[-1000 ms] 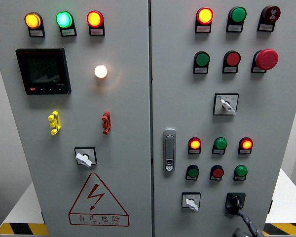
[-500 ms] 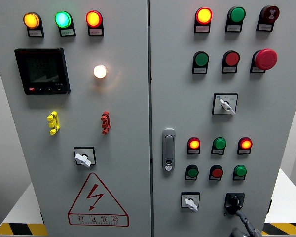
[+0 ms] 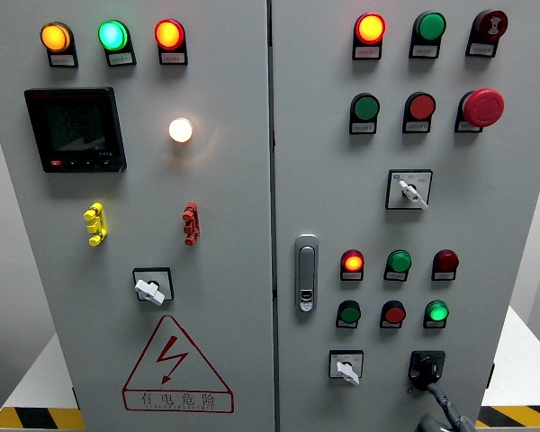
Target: Trip black knob to open circuit
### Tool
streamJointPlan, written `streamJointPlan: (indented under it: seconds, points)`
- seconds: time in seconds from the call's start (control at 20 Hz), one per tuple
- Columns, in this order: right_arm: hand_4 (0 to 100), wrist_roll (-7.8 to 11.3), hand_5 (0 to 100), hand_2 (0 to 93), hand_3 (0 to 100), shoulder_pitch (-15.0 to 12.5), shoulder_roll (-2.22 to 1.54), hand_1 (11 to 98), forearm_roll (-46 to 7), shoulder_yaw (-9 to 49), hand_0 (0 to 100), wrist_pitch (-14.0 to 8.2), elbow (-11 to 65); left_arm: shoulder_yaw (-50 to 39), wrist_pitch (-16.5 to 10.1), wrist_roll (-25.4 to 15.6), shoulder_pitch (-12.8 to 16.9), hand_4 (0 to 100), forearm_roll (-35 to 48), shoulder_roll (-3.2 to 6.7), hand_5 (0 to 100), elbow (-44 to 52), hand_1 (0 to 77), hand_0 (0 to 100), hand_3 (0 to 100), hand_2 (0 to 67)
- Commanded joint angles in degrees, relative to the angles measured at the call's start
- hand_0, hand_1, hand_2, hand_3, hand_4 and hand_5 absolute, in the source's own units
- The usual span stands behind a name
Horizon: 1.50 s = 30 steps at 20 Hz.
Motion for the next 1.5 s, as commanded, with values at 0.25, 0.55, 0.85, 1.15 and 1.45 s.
streamJointPlan:
  seconds: [0.25,0.55,0.85,1.15,1.45]
  points:
    - [100,-0.78,100,0.0,90,0.1,0.03,49.5,-0.1,-0.2,100,0.0,0.1,0.0,0.0,0.0,0.0,10,0.0,0.00,9,0.0,0.0,0,26,19.5]
    - [100,-0.69,100,0.0,91,0.1,0.03,49.0,-0.5,-0.2,100,0.0,0.1,0.0,0.0,0.0,0.0,10,0.0,0.00,9,0.0,0.0,0,26,19.5]
    - [100,-0.60,100,0.0,91,0.0,0.38,48.9,-0.6,0.1,100,0.0,0.1,0.0,0.0,0.0,0.0,10,0.0,0.00,9,0.0,0.0,0,26,19.5]
    - [100,-0.60,100,0.0,91,-0.6,0.29,48.9,-0.7,0.5,100,0.0,0.1,0.0,0.0,0.0,-0.1,10,0.0,0.00,9,0.0,0.0,0,26,19.5]
    - [100,-0.60,100,0.0,91,-0.9,-0.32,48.5,-0.7,1.1,100,0.0,0.2,0.0,0.0,0.0,0.0,10,0.0,0.00,9,0.0,0.0,0,26,19.5]
